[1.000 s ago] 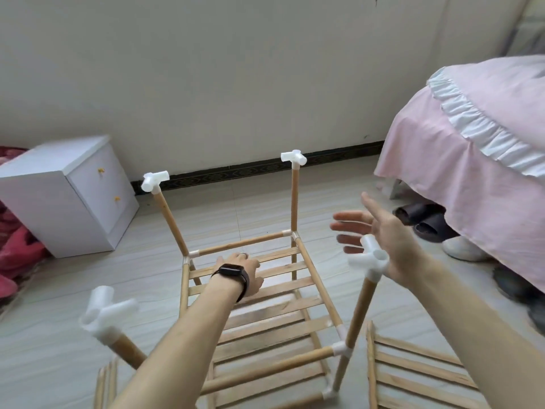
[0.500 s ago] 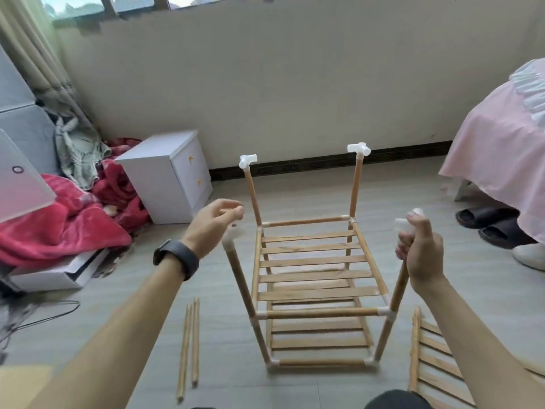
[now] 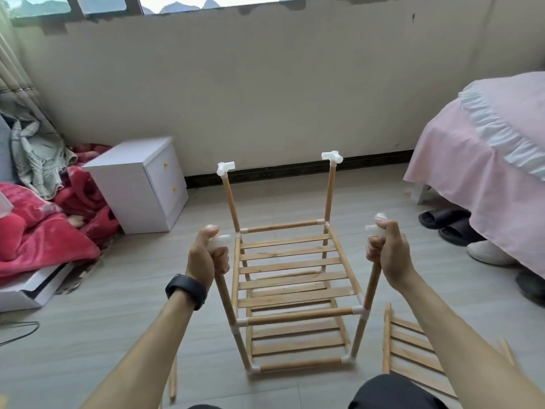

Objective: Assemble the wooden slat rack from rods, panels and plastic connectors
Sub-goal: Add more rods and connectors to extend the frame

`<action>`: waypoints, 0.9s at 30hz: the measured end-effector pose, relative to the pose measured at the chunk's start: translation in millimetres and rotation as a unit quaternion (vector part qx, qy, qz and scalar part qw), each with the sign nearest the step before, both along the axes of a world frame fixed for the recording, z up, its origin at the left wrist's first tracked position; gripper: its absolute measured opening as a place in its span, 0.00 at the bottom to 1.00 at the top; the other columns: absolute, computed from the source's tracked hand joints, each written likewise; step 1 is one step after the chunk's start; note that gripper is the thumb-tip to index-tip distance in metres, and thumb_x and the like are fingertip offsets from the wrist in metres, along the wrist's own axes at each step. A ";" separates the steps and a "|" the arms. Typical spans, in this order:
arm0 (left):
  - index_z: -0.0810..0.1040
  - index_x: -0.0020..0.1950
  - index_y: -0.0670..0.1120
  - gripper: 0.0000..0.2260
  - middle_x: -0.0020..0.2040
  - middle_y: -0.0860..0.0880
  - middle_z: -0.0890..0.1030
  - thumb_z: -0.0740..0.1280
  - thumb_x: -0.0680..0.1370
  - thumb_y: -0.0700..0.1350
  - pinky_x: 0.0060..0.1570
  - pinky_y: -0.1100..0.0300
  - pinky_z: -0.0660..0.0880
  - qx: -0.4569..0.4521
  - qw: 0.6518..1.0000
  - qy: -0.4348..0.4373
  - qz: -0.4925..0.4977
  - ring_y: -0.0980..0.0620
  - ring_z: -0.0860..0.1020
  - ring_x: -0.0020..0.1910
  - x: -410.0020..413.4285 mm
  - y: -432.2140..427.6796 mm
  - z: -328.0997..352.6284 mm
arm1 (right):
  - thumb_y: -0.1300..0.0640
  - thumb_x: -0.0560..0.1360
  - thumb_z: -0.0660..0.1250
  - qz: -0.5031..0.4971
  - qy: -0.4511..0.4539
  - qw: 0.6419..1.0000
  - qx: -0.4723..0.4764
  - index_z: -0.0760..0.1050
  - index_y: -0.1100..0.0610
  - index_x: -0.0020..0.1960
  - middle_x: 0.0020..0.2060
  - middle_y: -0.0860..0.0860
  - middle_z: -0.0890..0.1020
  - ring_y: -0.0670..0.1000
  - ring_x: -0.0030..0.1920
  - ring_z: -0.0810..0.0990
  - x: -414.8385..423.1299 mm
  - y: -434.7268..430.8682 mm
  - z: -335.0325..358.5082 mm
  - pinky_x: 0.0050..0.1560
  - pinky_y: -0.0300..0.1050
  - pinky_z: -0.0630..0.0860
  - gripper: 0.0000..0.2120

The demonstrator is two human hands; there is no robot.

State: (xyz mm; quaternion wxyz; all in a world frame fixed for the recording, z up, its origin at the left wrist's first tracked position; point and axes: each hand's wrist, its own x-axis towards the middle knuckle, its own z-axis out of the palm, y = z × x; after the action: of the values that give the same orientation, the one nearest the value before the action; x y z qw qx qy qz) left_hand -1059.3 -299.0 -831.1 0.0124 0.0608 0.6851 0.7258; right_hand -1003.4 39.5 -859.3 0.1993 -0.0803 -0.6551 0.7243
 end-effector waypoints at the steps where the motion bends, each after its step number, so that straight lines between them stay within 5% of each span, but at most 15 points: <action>1: 0.62 0.24 0.51 0.19 0.22 0.52 0.61 0.58 0.73 0.56 0.27 0.61 0.61 0.001 1.000 0.001 -0.006 0.52 0.59 0.21 -0.6 -0.5 0.3 | 0.42 0.74 0.58 -0.004 -0.002 1.000 0.000 0.67 0.46 0.24 0.23 0.44 0.65 0.45 0.23 0.63 -0.3 -0.6 -0.3 0.27 0.38 0.64 0.21; 8: 0.66 0.26 0.48 0.20 0.22 0.51 0.64 0.60 0.73 0.58 0.30 0.58 0.66 -0.004 1.000 0.017 0.026 0.53 0.63 0.21 2.0 3.6 1.4 | 0.38 0.70 0.60 -0.027 -0.020 0.999 -0.008 0.68 0.47 0.23 0.23 0.45 0.65 0.45 0.24 0.64 1.2 -2.5 5.8 0.28 0.40 0.63 0.20; 14: 0.70 0.27 0.49 0.32 0.24 0.50 0.67 0.53 0.68 0.77 0.41 0.52 0.71 -0.065 0.994 0.007 0.083 0.52 0.67 0.25 8.8 5.9 -4.7 | 0.35 0.73 0.59 -0.041 -0.032 0.999 0.015 0.68 0.51 0.31 0.26 0.49 0.67 0.48 0.28 0.66 6.7 -6.7 10.0 0.34 0.44 0.65 0.22; 17: 0.74 0.33 0.47 0.42 0.30 0.46 0.76 0.43 0.64 0.83 0.44 0.52 0.75 -0.153 0.984 0.038 0.081 0.47 0.75 0.32 16.5 0.6 -16.6 | 0.28 0.75 0.56 -0.147 -0.015 0.983 0.111 0.68 0.59 0.37 0.30 0.53 0.68 0.50 0.30 0.67 23.9 -11.8 -7.8 0.35 0.43 0.67 0.32; 19: 0.77 0.43 0.48 0.42 0.39 0.48 0.82 0.46 0.63 0.84 0.41 0.58 0.75 -0.202 0.976 0.040 0.072 0.50 0.81 0.40 23.8 -11.0 -41.0 | 0.28 0.75 0.59 -0.239 -0.021 0.960 0.144 0.67 0.59 0.41 0.33 0.55 0.71 0.53 0.32 0.70 41.7 -21.0 -39.2 0.36 0.47 0.70 0.31; 21: 0.75 0.51 0.55 0.33 0.47 0.54 0.83 0.52 0.68 0.81 0.41 0.67 0.72 -0.247 0.967 0.006 0.070 0.59 0.81 0.47 34.4 -27.3 -74.2 | 0.31 0.74 0.60 -0.230 -0.058 0.953 0.186 0.67 0.54 0.42 0.36 0.55 0.74 0.55 0.36 0.74 56.2 -42.5 -71.8 0.40 0.50 0.73 0.25; 23: 0.74 0.57 0.55 0.26 0.51 0.57 0.81 0.57 0.73 0.73 0.40 0.73 0.68 -0.275 0.957 -0.048 0.085 0.63 0.79 0.49 41.8 -46.5 -110.7 | 0.36 0.74 0.64 -0.146 -0.078 0.950 0.265 0.69 0.51 0.40 0.37 0.51 0.75 0.54 0.39 0.76 59.1 -67.7 -99.0 0.45 0.42 0.71 0.18; 25: 0.72 0.64 0.50 0.21 0.55 0.56 0.78 0.62 0.78 0.63 0.47 0.68 0.71 -0.274 0.948 -0.116 0.109 0.57 0.78 0.53 45.7 -68.3 -147.5 | 0.42 0.76 0.70 -0.048 -0.092 0.928 0.357 0.72 0.50 0.43 0.41 0.46 0.77 0.53 0.45 0.77 51.3 -94.8 -116.1 0.49 0.36 0.67 0.13; 27: 0.65 0.72 0.48 0.22 0.59 0.53 0.76 0.64 0.81 0.54 0.55 0.58 0.73 -0.304 0.925 -0.197 0.112 0.50 0.77 0.57 49.9 -91.6 -182.1 | 0.36 0.73 0.70 0.044 -0.106 0.879 0.462 0.75 0.50 0.53 0.50 0.47 0.78 0.54 0.55 0.76 35.2 -119.7 -128.1 0.53 0.44 0.71 0.19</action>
State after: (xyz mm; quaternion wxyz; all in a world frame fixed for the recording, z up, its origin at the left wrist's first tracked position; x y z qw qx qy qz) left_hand -1009.3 -390.7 -1013.2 0.0834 -0.1671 0.8590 0.4767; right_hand -968.2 -80.2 -987.4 0.1107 -0.0266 -0.9355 0.3346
